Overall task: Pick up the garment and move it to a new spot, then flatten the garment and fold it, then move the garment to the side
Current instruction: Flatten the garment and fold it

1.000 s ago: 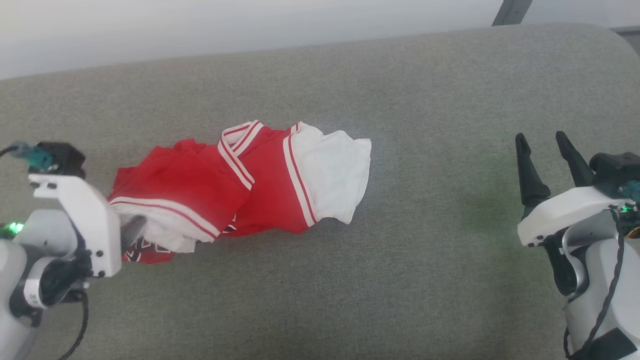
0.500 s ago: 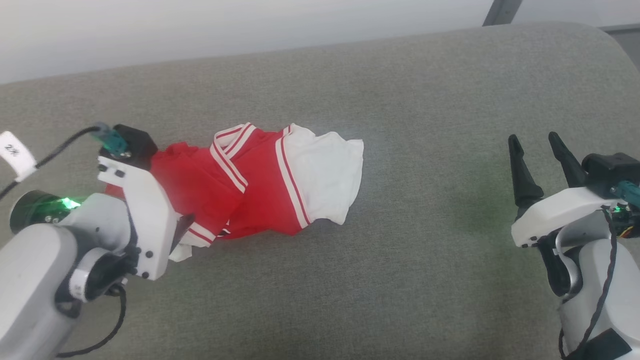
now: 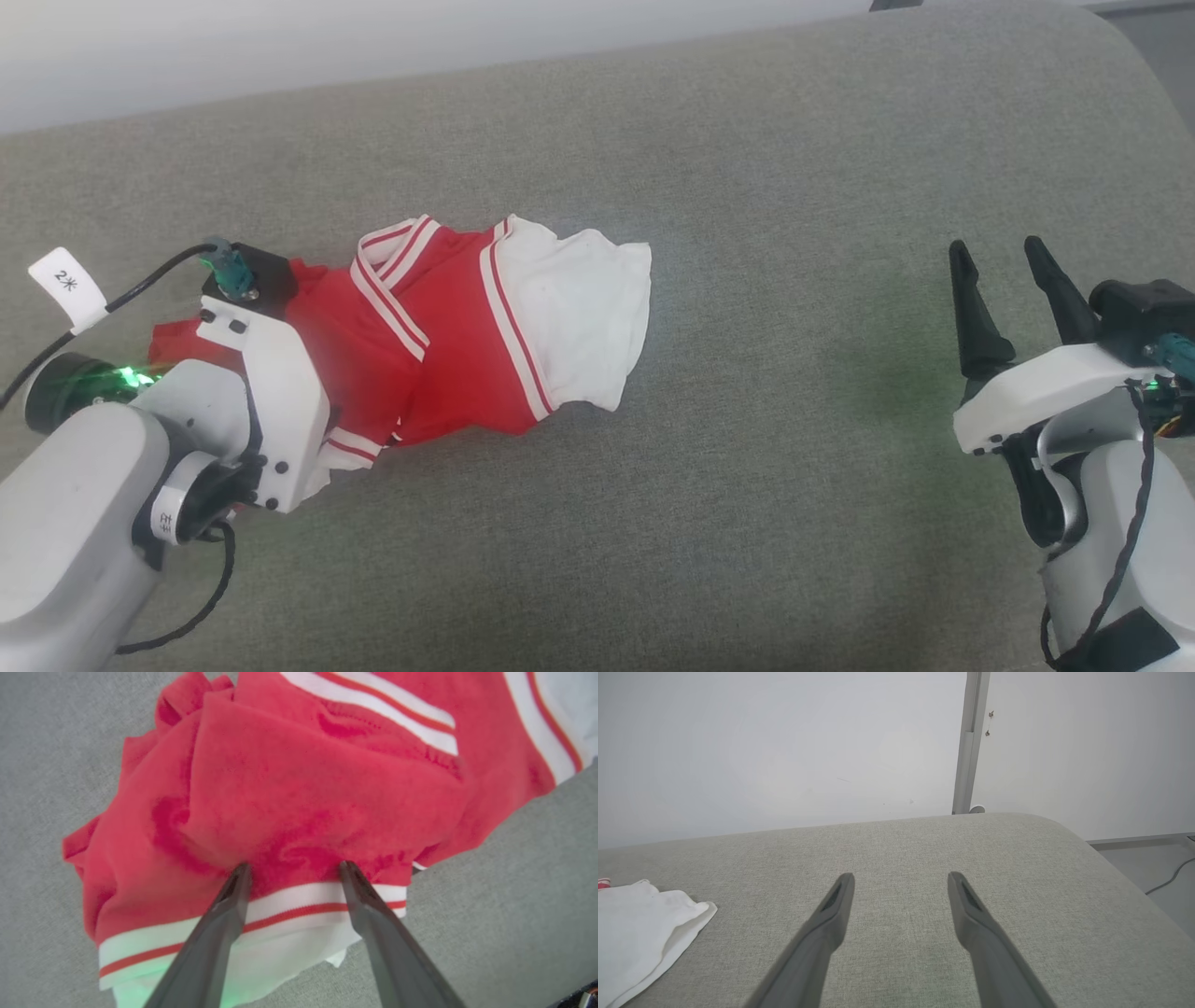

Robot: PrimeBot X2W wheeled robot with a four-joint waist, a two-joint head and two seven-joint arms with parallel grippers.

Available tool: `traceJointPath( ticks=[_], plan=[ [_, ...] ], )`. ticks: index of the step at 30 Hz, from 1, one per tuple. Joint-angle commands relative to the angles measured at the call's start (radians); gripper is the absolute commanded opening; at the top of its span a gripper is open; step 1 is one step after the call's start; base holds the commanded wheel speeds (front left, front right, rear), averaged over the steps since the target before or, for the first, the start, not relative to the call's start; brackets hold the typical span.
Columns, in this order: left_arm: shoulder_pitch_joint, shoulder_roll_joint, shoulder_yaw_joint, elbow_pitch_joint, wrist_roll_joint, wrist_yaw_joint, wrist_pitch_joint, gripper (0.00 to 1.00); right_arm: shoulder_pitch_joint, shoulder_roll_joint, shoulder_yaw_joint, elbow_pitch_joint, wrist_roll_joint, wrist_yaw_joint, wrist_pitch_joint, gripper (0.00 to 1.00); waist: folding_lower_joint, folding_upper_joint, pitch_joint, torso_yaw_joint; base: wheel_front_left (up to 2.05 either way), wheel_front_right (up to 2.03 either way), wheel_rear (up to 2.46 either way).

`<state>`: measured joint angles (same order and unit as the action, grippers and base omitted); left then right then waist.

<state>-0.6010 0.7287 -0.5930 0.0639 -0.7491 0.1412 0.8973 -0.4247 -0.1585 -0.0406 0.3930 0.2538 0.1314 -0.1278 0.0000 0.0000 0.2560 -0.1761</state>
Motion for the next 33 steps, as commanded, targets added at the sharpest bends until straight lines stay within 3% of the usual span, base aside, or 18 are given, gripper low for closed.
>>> traceJointPath(
  ticks=[1,8,21,33],
  plan=[
    [-0.016,-0.007,0.003,0.009,-0.008,-0.006,-0.009,0.0,-0.004,-0.001,-0.005,-0.001,-0.003,-0.001,-0.007,1.0,0.0,0.0,0.003,-0.001,0.0,0.0,0.0],
    [-0.038,-0.016,0.002,0.008,-0.016,-0.017,-0.008,0.0,-0.002,-0.002,-0.013,0.004,-0.01,-0.001,-0.012,1.0,0.0,0.0,0.006,0.005,0.0,0.0,0.0],
    [-0.086,0.036,0.098,-0.042,-0.02,0.024,-0.066,0.0,0.001,0.0,-0.019,-0.004,-0.013,-0.001,-0.005,1.0,0.0,0.0,0.02,0.022,0.0,0.0,0.0],
    [-0.15,0.079,0.188,0.114,0.012,0.042,-0.194,0.0,-0.014,-0.01,-0.009,-0.021,-0.003,-0.001,0.007,1.0,0.0,0.0,0.071,0.016,0.0,0.0,0.0]
  ],
)
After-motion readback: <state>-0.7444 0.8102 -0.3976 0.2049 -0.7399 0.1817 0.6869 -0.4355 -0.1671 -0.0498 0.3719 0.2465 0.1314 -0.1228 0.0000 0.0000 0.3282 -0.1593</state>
